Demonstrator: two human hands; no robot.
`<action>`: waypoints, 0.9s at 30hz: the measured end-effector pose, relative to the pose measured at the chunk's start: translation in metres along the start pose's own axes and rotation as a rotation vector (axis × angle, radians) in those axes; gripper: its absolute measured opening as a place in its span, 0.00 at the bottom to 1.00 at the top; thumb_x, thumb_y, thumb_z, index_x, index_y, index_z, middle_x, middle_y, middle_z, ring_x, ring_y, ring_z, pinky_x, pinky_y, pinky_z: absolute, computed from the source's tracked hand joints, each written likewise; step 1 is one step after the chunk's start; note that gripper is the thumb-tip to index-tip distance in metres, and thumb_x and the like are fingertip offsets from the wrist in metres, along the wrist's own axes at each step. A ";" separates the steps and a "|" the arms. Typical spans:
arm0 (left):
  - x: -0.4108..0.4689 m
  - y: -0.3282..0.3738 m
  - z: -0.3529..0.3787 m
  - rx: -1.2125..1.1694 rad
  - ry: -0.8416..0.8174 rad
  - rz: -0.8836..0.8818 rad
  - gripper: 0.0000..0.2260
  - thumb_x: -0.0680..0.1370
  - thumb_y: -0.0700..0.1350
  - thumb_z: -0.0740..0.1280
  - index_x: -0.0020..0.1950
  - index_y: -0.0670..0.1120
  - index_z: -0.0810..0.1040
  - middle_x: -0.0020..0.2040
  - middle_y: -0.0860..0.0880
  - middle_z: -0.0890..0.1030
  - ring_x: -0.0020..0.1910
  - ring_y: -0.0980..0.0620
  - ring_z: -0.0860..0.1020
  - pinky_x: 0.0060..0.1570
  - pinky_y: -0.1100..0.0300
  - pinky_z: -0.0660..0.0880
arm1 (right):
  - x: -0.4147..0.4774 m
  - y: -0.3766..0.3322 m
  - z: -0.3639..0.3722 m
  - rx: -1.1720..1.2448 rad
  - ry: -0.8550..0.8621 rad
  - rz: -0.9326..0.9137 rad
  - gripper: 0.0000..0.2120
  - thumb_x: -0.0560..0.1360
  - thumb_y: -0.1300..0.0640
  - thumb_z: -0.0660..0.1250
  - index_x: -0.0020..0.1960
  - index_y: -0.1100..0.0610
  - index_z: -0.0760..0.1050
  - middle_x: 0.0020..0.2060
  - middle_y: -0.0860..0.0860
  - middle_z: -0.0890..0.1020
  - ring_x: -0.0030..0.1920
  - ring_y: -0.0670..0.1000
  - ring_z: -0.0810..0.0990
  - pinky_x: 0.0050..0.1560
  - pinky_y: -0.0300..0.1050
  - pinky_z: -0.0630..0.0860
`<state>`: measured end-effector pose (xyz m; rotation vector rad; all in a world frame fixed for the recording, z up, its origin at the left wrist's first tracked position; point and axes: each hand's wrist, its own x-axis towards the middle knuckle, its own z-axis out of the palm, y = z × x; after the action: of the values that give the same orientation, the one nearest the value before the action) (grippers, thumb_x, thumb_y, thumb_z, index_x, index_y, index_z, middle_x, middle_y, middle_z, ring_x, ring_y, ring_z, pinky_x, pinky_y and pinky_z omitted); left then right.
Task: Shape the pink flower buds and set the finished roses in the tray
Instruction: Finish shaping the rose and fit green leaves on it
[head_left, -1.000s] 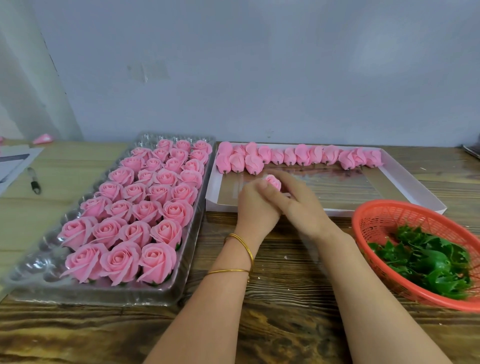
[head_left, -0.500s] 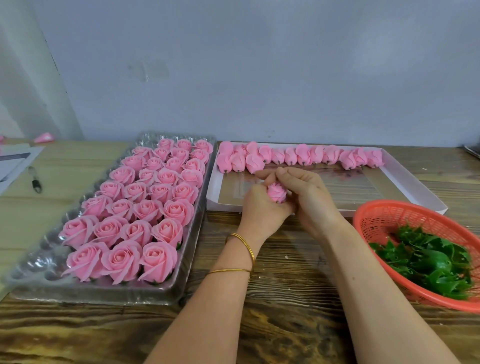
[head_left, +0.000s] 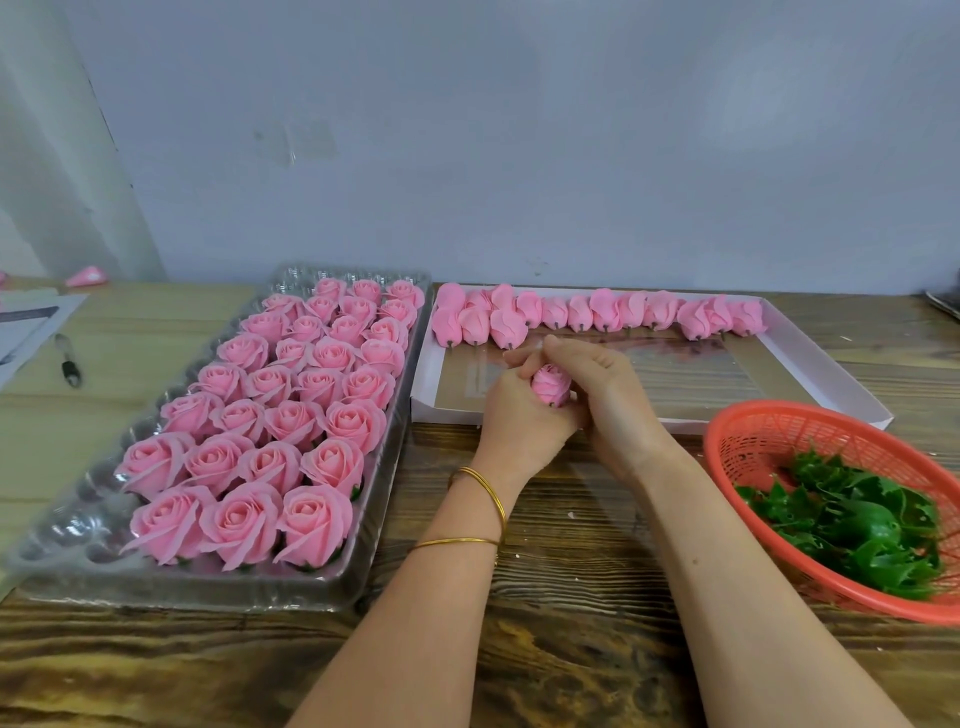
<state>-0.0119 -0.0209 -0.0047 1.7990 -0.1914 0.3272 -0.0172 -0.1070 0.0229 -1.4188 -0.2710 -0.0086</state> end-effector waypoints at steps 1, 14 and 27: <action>0.000 0.000 0.000 0.014 0.002 0.003 0.16 0.68 0.35 0.73 0.35 0.55 0.73 0.33 0.58 0.77 0.33 0.69 0.76 0.32 0.76 0.71 | -0.001 0.000 0.001 -0.027 0.003 -0.011 0.14 0.80 0.60 0.62 0.38 0.61 0.79 0.47 0.57 0.86 0.52 0.49 0.83 0.56 0.41 0.76; 0.003 -0.001 -0.002 0.179 0.010 0.035 0.15 0.78 0.39 0.63 0.31 0.51 0.71 0.31 0.57 0.73 0.35 0.55 0.73 0.34 0.62 0.70 | -0.002 0.003 0.005 -0.243 -0.026 -0.099 0.13 0.79 0.64 0.65 0.38 0.54 0.77 0.46 0.61 0.84 0.45 0.44 0.80 0.47 0.31 0.75; 0.003 -0.001 -0.004 0.220 -0.032 0.014 0.10 0.79 0.40 0.63 0.38 0.50 0.73 0.34 0.56 0.72 0.34 0.63 0.70 0.31 0.69 0.68 | -0.001 0.008 -0.004 -0.227 -0.126 0.000 0.08 0.76 0.62 0.70 0.53 0.60 0.76 0.50 0.54 0.81 0.52 0.47 0.79 0.54 0.39 0.76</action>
<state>-0.0094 -0.0166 -0.0033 2.0221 -0.1966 0.3395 -0.0159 -0.1097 0.0145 -1.6483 -0.3834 0.0512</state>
